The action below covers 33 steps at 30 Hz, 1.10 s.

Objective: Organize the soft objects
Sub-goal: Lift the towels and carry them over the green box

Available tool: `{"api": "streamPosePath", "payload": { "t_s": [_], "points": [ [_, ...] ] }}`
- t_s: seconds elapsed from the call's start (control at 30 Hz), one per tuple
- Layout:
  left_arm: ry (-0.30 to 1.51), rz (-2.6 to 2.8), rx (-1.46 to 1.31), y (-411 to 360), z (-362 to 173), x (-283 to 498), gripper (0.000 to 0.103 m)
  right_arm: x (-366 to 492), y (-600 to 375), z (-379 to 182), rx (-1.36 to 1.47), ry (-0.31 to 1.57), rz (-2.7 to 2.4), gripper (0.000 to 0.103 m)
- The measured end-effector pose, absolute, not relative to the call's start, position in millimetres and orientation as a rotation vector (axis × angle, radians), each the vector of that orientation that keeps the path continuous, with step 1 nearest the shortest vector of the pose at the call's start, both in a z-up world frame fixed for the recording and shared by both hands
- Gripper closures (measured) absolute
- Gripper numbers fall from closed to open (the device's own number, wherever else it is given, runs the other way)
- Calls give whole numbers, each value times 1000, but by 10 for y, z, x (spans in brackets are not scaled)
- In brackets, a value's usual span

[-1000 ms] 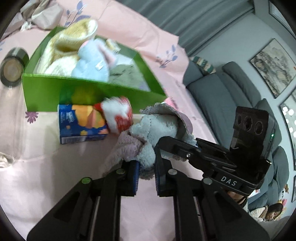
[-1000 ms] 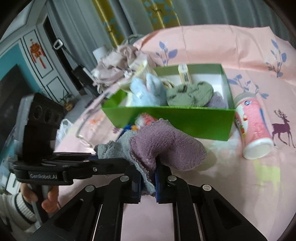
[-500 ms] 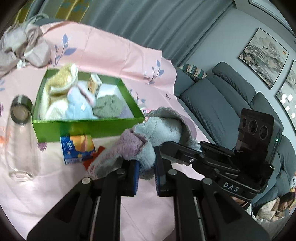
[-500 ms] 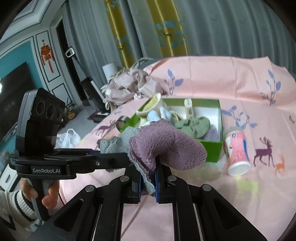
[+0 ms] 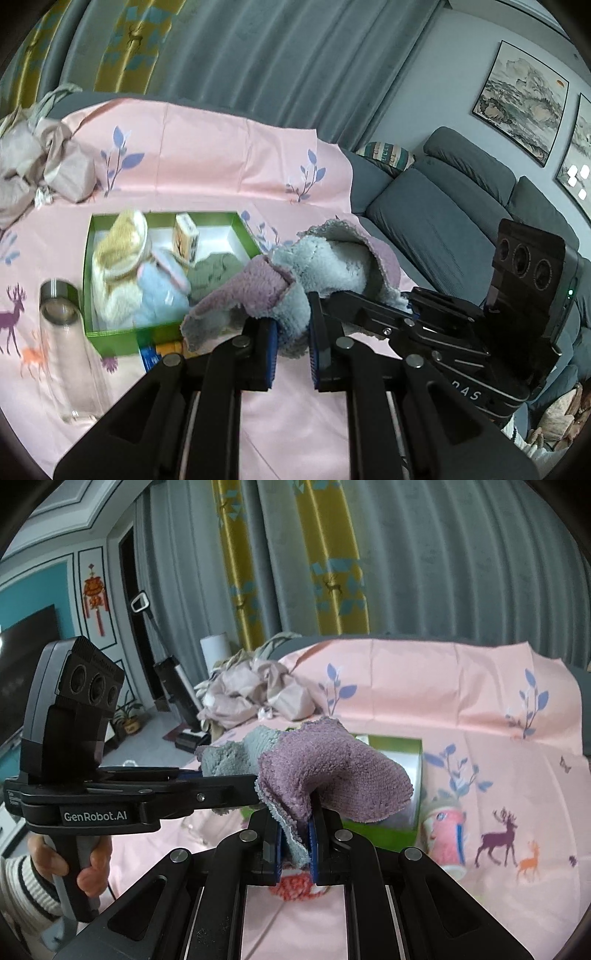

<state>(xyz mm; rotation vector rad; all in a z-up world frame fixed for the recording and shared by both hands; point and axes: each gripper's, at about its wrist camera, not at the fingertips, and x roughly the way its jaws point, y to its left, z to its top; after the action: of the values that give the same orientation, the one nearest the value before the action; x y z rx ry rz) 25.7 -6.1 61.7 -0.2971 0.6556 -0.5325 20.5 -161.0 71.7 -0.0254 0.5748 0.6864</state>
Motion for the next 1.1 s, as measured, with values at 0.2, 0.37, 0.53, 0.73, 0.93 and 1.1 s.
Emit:
{"api": "streamPosePath", "payload": {
  "t_s": [0.2,0.37,0.53,0.73,0.93,1.1],
  "points": [
    [639,-531,-296,-48,702,424,91,327,-1577,833,-40,551,670,92],
    [636,-519,-291,-51,741,540,91,463,-1532,863,-53,546,662,92],
    [633,-502,-275,-30,756,709,91,631,-1491,859,-63,544,653,92],
    [642,-476,-269,-1,707,899,91,838,-1430,810,-68,552,646,92],
    [662,-453,-257,16,627,1130,91,1056,-1378,702,-69,569,638,92],
    [685,-434,-243,0,521,1296,91,1231,-1342,570,-62,594,631,92]
  ]
}}
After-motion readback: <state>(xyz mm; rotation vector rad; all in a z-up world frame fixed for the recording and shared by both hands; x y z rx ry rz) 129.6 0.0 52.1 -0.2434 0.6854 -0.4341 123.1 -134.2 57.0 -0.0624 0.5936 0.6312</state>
